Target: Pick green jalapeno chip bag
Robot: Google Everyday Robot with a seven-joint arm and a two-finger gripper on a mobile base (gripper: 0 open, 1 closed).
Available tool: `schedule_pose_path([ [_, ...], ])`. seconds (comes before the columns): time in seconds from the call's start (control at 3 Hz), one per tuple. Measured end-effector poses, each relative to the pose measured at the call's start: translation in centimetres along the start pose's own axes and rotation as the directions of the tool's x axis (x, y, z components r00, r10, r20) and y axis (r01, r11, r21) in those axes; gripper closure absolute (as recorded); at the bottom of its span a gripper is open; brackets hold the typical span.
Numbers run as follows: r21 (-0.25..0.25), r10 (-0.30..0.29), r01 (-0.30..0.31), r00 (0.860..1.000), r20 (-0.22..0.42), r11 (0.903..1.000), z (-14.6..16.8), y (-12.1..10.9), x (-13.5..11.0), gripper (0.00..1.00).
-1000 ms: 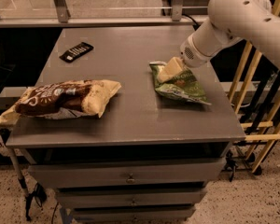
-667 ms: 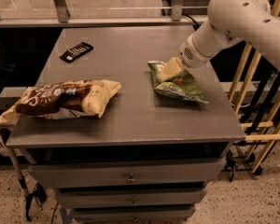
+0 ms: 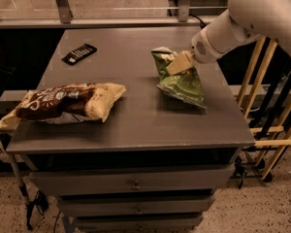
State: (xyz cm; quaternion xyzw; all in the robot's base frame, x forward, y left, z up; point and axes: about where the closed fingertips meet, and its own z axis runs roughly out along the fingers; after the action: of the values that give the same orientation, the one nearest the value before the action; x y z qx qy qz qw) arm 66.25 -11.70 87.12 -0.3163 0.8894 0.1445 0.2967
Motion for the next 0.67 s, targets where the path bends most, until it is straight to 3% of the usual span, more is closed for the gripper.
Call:
schedule_pose_path([
  [0.67,0.015,-0.08,0.078,0.98,0.18,0.9968,-6.7,1.8,-3.7,1.0],
])
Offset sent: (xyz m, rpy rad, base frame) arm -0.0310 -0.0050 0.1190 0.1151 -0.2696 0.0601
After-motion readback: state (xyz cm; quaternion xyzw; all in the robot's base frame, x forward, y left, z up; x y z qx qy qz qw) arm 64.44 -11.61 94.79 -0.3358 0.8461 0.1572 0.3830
